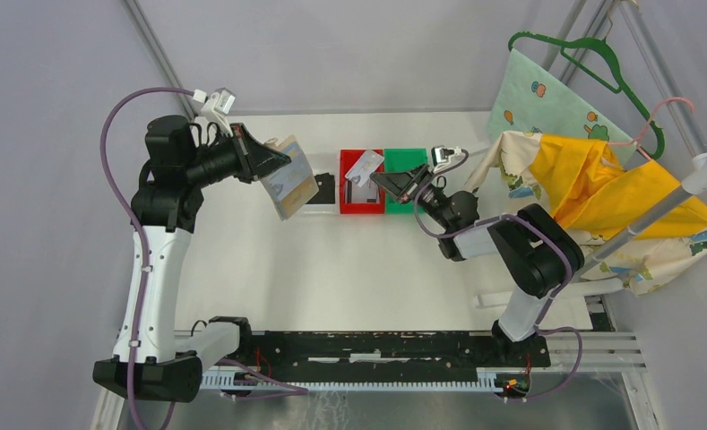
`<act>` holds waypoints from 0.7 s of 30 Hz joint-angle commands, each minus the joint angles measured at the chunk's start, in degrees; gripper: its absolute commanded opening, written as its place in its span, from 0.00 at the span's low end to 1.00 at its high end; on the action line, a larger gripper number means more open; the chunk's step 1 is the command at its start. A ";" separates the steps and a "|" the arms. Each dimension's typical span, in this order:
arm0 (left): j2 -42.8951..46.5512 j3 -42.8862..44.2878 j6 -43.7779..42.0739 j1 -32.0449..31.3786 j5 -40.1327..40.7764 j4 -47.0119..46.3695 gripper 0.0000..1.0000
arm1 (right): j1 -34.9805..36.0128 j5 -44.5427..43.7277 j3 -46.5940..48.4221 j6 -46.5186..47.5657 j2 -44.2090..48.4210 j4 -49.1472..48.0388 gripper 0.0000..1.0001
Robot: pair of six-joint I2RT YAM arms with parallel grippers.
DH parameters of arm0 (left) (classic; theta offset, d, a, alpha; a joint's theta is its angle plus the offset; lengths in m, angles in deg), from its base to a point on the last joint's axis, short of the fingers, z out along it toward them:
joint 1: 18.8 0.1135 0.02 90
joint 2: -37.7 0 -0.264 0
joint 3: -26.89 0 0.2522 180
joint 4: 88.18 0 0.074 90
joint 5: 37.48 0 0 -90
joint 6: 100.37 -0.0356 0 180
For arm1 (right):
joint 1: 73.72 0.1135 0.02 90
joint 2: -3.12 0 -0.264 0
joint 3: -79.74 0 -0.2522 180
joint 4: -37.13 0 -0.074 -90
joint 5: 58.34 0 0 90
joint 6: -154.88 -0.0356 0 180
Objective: Take the credit cards out of the card holder
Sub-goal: Place the credit card in the storage box.
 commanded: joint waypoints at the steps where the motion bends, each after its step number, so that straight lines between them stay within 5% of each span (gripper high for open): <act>1: 2.24 0.33 -4.17 0.17 -8.36 2.19 0.03 | -1.20 6.25 7.49 8.25 -0.88 -0.07 0.00; 9: 4.41 -1.72 -2.71 0.15 -13.82 3.57 0.03 | -1.81 8.43 16.36 22.16 -3.30 24.22 0.00; 21: 3.83 -0.52 -3.34 0.18 -16.10 3.99 0.02 | -1.78 8.92 24.08 35.82 -6.78 44.53 0.00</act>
